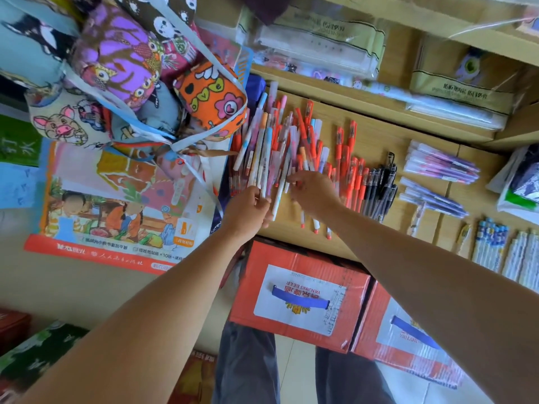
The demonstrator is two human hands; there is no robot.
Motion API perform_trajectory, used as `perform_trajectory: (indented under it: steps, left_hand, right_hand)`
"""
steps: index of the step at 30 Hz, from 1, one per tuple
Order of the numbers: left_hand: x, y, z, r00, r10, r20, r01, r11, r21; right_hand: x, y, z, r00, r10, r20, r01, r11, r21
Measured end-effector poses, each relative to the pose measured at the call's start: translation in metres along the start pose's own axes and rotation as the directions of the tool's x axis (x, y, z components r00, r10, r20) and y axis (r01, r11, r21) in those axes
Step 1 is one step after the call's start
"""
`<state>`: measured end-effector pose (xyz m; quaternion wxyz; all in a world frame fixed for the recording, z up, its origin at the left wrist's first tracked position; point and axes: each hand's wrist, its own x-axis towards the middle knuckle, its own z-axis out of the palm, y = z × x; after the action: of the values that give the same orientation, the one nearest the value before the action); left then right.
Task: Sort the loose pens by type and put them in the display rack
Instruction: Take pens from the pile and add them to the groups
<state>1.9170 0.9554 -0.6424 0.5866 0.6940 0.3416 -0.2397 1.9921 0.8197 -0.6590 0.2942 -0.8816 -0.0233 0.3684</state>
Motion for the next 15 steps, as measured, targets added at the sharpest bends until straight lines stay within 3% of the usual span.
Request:
perform_trajectory:
  steps: [5,8,12,15]
  left_hand:
    - [-0.001,-0.008,-0.005,1.000,-0.010,0.027,0.011,0.999,-0.032]
    - [0.001,-0.014,-0.007,1.000,-0.011,0.029,0.012,0.999,-0.037]
    - [0.004,-0.021,-0.011,0.998,-0.041,0.040,0.041,0.999,-0.005]
    - [0.004,-0.023,-0.015,0.999,-0.017,0.040,0.015,0.998,0.057]
  right_hand:
    - [0.001,-0.003,0.004,0.985,-0.023,-0.170,0.006,0.995,-0.104]
    - [0.002,-0.012,0.012,0.989,-0.036,-0.144,0.008,0.982,-0.191]
    - [0.002,-0.019,0.027,0.992,0.104,-0.075,-0.122,0.938,-0.323]
    - [0.003,-0.018,0.032,0.983,0.164,-0.078,-0.179,0.943,-0.282]
